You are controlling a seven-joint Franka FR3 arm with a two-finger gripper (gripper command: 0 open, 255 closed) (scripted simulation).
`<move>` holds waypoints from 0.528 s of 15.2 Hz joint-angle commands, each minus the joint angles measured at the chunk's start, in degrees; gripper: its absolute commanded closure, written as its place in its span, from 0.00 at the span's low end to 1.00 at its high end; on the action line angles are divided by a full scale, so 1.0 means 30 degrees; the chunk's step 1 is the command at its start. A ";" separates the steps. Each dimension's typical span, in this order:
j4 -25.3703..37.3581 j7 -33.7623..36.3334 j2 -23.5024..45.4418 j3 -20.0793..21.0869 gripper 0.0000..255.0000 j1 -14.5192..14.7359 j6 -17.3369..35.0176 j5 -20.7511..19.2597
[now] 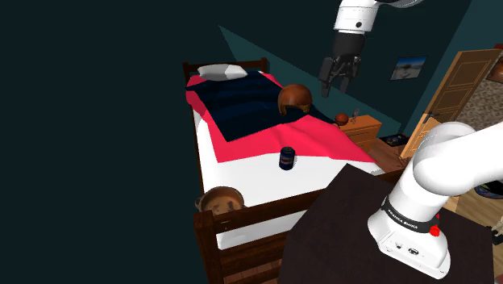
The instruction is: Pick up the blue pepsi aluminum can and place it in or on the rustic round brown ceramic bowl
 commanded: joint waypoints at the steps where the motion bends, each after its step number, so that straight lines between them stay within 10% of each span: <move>1: 0.0000 0.0000 0.0000 0.0000 0.00 0.0000 0.0000 0.0000; 8: -0.1621 -0.1022 0.3125 -0.0436 0.00 -0.0386 0.4501 -0.0826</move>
